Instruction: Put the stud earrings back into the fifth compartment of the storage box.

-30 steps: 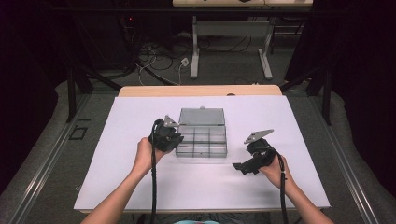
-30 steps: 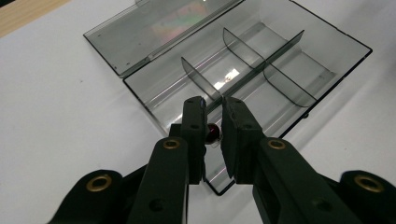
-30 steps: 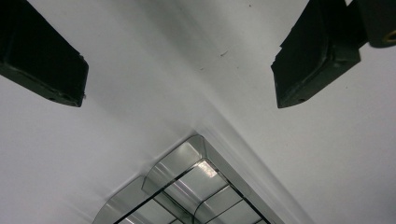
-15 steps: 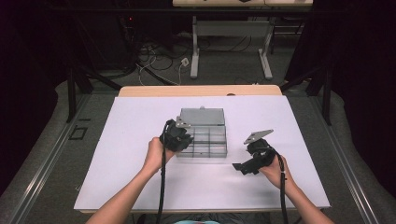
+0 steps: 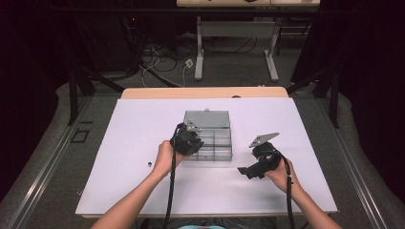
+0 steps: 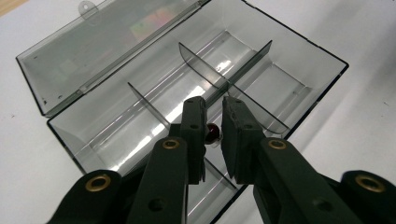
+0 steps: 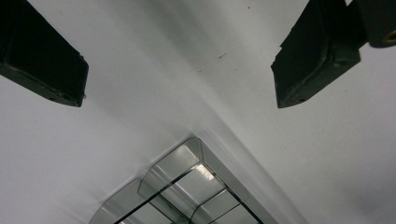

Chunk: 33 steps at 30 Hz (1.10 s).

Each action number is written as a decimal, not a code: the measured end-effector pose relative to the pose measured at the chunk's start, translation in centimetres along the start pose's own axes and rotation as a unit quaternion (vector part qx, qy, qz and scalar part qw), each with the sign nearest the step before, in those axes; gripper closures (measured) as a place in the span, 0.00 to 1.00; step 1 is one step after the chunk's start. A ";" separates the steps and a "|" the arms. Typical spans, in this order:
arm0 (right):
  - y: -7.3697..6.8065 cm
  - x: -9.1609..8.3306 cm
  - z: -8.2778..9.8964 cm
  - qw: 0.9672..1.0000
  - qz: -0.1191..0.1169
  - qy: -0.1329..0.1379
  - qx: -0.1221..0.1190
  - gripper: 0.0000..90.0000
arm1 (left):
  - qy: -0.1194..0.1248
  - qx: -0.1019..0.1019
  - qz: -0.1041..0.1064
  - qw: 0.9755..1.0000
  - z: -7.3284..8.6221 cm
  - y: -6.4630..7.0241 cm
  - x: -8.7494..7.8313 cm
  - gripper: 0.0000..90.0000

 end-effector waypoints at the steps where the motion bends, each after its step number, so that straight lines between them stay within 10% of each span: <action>1: 0.0 0.0 0.0 1.000 0.002 0.001 0.000 0.04 | -0.003 0.002 0.003 1.000 0.0 0.1 0.1 0.87; 15: 0.0 -0.2 0.1 1.000 0.002 0.004 -0.007 0.04 | 0.008 -0.012 -0.002 1.000 0.3 -0.5 -0.6 0.53; 33: -0.3 -0.5 0.0 1.000 -0.002 0.006 -0.009 0.04 | 0.007 -0.049 -0.038 0.998 4.4 -3.1 -3.9 0.15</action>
Point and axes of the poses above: each handheld gripper's, and its own axes: x roughly forward along the jaws, z roughly out of its underside, y roughly to its right, the point moved 7 cm from there along x, roughly forward along the jaws, and after that the axes turned 11 degrees about -y, right-handed, at the moved point
